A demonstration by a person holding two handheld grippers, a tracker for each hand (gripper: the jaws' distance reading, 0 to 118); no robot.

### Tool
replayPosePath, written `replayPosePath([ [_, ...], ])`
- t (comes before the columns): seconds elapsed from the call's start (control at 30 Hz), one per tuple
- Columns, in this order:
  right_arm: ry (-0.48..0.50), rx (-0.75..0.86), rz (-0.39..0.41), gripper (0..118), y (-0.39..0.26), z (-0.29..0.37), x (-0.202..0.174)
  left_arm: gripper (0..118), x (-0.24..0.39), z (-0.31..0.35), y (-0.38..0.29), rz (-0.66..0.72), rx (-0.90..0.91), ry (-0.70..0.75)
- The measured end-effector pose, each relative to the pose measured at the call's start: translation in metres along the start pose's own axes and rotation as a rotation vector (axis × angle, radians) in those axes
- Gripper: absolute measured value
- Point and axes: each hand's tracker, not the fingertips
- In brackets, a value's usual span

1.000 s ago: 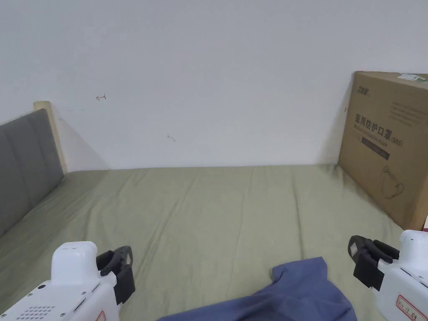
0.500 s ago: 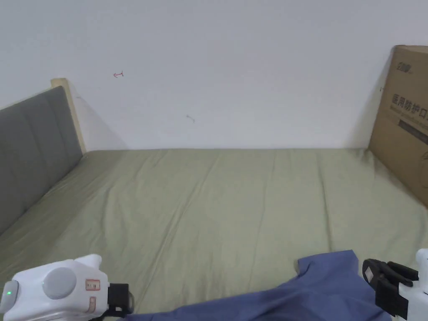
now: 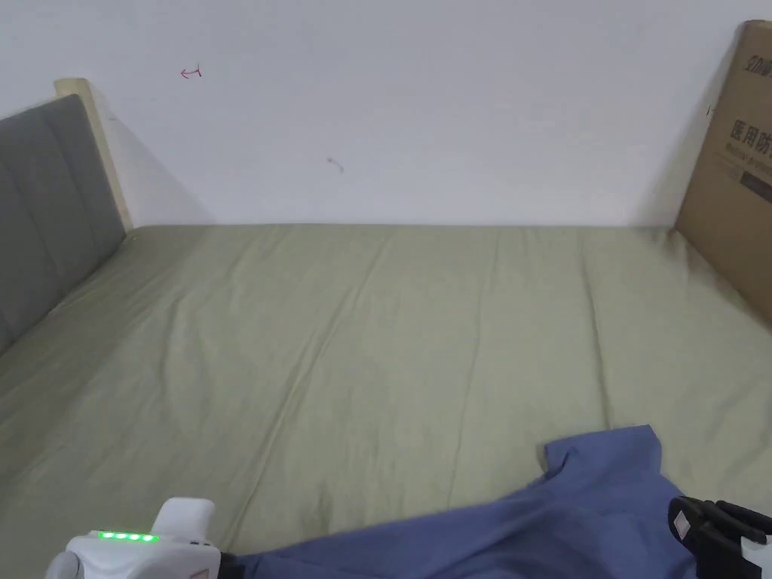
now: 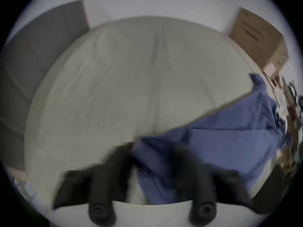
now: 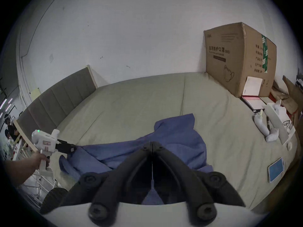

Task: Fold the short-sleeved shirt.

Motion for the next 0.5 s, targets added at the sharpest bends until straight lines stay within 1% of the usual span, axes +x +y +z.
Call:
replayPosePath([
  [0.03, 0.001, -0.005, -0.003, 0, 0.0, -0.002, 0.002, 2, 0.003, 0.004, 0.0, -0.005, 0.001, -0.044],
  [0.1, -0.005, -0.016, 0.002, 0, 0.004, -0.009, 0.008, 2, 0.005, 0.02, 0.001, -0.011, 0.027, -0.046],
  [0.2, -0.005, -0.017, -0.005, 0, 0.017, -0.022, 0.026, 2, 0.0, 0.049, 0.007, 0.005, 0.118, -0.035],
  [0.27, -0.002, -0.041, -0.04, 0, 0.032, -0.042, 0.049, 2, -0.012, 0.068, 0.011, 0.067, 0.2, -0.09],
  [0.33, -0.043, -0.094, -0.095, 0, 0.045, -0.069, 0.074, 2, -0.017, 0.086, 0.012, 0.108, 0.28, -0.125],
  [0.37, -0.053, -0.145, -0.123, 7, 0.051, -0.084, 0.087, 2, -0.02, 0.092, 0.013, 0.114, 0.295, -0.136],
  [0.4, -0.086, -0.202, -0.169, 26, 0.056, -0.103, 0.1, 2, -0.023, 0.096, 0.016, 0.12, 0.294, -0.141],
  [0.43, -0.099, -0.267, -0.198, 63, 0.06, -0.12, 0.11, 2, -0.024, 0.099, 0.017, 0.126, 0.298, -0.14],
  [0.47, -0.088, -0.374, -0.21, 101, 0.06, -0.141, 0.12, 2, -0.025, 0.101, 0.017, 0.132, 0.297, -0.136],
  [0.5, -0.104, -0.389, -0.242, 103, 0.059, -0.155, 0.13, 2, -0.027, 0.103, 0.017, 0.145, 0.295, -0.14],
])
